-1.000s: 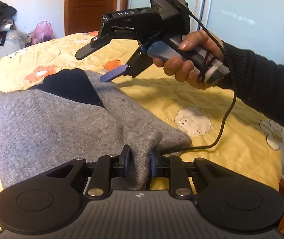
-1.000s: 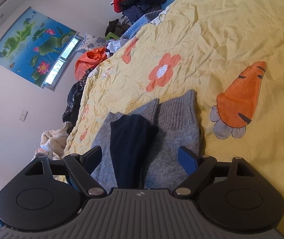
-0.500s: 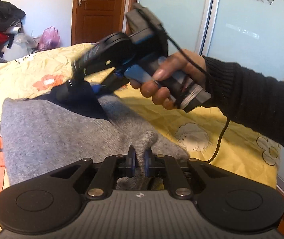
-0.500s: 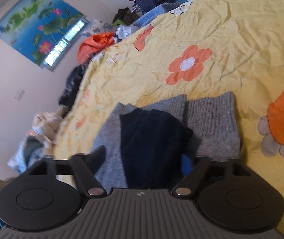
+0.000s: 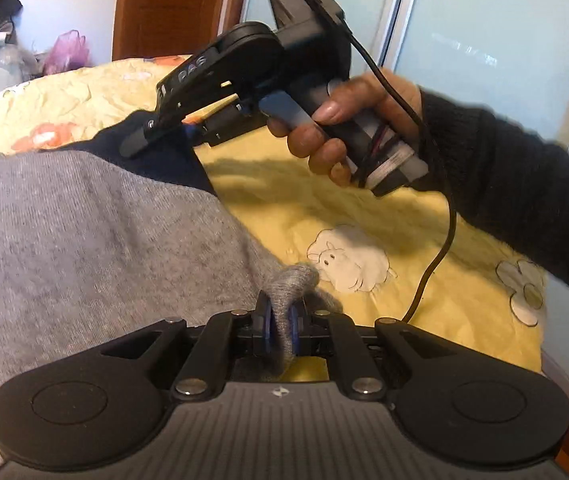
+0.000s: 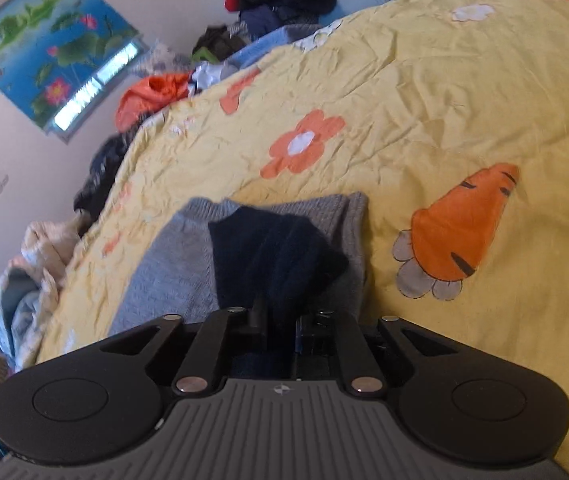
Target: Fold small clothes
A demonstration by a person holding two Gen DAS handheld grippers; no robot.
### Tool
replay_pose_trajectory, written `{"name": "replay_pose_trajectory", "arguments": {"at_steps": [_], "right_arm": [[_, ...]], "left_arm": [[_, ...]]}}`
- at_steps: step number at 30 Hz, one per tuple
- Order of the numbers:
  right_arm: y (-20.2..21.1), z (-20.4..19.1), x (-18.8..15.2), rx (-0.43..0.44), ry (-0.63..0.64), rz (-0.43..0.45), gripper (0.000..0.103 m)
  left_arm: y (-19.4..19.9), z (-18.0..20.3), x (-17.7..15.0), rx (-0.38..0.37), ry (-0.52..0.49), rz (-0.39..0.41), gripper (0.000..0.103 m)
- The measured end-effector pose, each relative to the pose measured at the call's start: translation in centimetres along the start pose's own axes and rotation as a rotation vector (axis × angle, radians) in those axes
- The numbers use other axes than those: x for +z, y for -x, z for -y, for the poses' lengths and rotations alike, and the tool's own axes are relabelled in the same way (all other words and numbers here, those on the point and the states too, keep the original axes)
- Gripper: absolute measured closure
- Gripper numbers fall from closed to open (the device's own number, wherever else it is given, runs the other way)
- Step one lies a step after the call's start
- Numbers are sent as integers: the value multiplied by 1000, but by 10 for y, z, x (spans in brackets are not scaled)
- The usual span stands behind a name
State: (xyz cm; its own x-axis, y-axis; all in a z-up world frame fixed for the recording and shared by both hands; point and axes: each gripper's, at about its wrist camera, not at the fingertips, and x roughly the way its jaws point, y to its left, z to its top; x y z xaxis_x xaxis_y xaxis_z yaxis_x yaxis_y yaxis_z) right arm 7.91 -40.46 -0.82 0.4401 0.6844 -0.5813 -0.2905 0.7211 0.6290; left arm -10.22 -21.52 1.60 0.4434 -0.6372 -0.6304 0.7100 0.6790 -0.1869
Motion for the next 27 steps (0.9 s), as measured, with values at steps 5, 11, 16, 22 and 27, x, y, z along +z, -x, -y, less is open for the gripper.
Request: {"name": "replay_pose_trajectory", "arguments": {"at_steps": [5, 11, 16, 22, 27], "right_arm": [[35, 13, -9, 85, -151, 172, 1], [36, 32, -11, 100, -223, 165, 7], [-1, 24, -13, 126, -218, 118, 11], [-22, 1, -9, 115, -118, 80, 17], [-29, 14, -20, 88, -187, 81, 69]], "left_arm": [[63, -31, 0, -129, 25, 84, 43], [105, -149, 1, -52, 411, 261, 13], [51, -252, -11, -157, 862, 272, 14], [-7, -258, 9, -173, 838, 148, 35], [-8, -250, 15, -74, 721, 116, 72]]}}
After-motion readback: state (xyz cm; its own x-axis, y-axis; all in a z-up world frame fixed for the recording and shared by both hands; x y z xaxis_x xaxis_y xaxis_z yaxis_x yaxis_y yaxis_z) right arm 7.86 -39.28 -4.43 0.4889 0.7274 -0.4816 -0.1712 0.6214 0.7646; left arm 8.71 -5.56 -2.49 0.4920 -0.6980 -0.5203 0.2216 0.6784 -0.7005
